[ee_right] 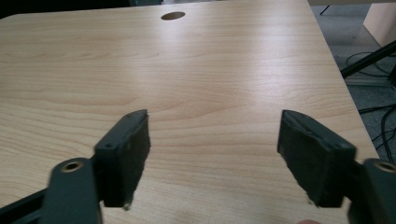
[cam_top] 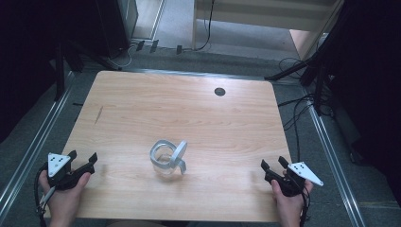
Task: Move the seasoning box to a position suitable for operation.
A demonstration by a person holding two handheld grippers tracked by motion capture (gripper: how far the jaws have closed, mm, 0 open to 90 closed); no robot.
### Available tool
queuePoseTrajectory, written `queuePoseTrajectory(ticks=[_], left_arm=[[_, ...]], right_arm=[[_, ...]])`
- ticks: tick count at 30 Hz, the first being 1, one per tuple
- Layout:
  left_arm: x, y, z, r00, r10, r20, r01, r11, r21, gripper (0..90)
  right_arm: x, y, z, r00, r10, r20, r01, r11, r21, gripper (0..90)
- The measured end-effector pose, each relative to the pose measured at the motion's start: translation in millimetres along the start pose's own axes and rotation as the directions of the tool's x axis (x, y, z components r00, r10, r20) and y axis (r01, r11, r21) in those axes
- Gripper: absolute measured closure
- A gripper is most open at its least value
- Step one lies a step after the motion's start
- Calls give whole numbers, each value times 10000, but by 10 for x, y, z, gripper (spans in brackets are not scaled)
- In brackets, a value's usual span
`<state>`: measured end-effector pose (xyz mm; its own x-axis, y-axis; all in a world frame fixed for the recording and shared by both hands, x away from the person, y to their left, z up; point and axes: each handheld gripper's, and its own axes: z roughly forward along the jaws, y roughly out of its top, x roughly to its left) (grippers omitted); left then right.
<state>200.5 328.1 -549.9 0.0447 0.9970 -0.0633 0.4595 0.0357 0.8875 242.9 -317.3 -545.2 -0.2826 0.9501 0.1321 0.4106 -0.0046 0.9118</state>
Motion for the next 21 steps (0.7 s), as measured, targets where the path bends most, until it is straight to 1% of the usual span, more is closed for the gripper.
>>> queuePoseTrajectory(ticks=[1,2,3,4,5,6,8,9,11,12,14,16,18,19,20,21], left_arm=[[-1,3,-5,10000,39,23,-39,10000,30,255],[-5,6,-16,10000,41,-26,-41,10000,-4,260],[-9,12,-27,10000,-84,9,84,9999,-54,275],[-10,19,-34,9990,-366,243,367,9993,-43,280],[-10,19,-34,9990,-366,243,367,9993,-43,290],[-23,24,-36,9932,-844,804,841,9964,66,304],[-80,33,-37,9869,-951,1301,948,9955,86,332],[-123,38,-42,9846,-894,1504,903,9959,10,365],[-234,54,-55,9846,-567,1652,598,9981,-136,449],[-291,61,-57,9836,-475,1741,511,9986,-159,477],[-394,68,-47,9804,-327,1942,353,9993,-103,531],[-493,70,-33,9729,-244,2298,259,9997,-36,584],[-597,71,-22,9664,-77,2570,93,9999,-51,625],[-597,71,-22,9664,-77,2570,93,9999,-51,652],[-698,74,-10,9582,61,2861,-66,10000,8,679],[-746,75,1,9525,87,3043,-105,9999,40,705]], right_arm=[[2,-2,-4,10000,-46,-44,46,10000,-59,351],[5,-5,-11,9999,-128,-41,128,9999,-98,428],[23,-9,-26,9998,-188,-65,187,9997,-181,487],[44,-9,-42,9994,-334,-55,332,9991,-268,504],[44,-9,-42,9994,-334,-55,332,9991,-268,504],[115,2,-61,9991,-247,-331,232,9987,-447,584],[203,22,-64,9971,-185,-732,146,9985,-527,616],[268,36,-64,9963,-242,-825,189,9978,-637,641],[402,72,-59,9931,-239,-1148,151,9969,-766,664],[474,88,-62,9918,-292,-1242,193,9966,-806,688],[625,106,-58,9912,-431,-1251,338,9966,-753,754],[769,106,-44,9845,-516,-1675,403,9967,-698,822],[920,107,-25,9756,-704,-2082,586,9963,-622,861],[1001,107,-20,9710,-723,-2279,611,9966,-559,884],[1104,107,-8,9637,-710,-2573,585,9967,-560,900],[1171,106,-2,9584,-694,-2769,572,9970,-519,900]])
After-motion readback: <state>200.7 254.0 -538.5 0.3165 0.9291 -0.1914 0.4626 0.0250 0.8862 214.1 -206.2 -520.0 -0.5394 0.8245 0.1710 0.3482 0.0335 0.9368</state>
